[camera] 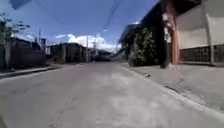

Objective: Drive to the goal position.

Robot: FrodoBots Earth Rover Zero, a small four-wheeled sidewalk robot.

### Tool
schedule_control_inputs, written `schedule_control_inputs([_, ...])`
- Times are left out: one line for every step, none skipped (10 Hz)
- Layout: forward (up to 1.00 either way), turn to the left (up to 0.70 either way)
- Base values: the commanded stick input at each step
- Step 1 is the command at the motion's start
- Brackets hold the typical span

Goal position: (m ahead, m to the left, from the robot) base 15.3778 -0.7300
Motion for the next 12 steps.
schedule_control_inputs([1.00,0.01])
schedule_control_inputs([1.00,0.00])
schedule_control_inputs([1.00,0.00])
schedule_control_inputs([1.00,0.00])
schedule_control_inputs([1.00,0.00])
schedule_control_inputs([1.00,0.00])
schedule_control_inputs([1.00,0.00])
schedule_control_inputs([1.00,0.00])
schedule_control_inputs([1.00,0.00])
schedule_control_inputs([1.00,0.00])
schedule_control_inputs([1.00,0.00])
schedule_control_inputs([1.00,0.00])
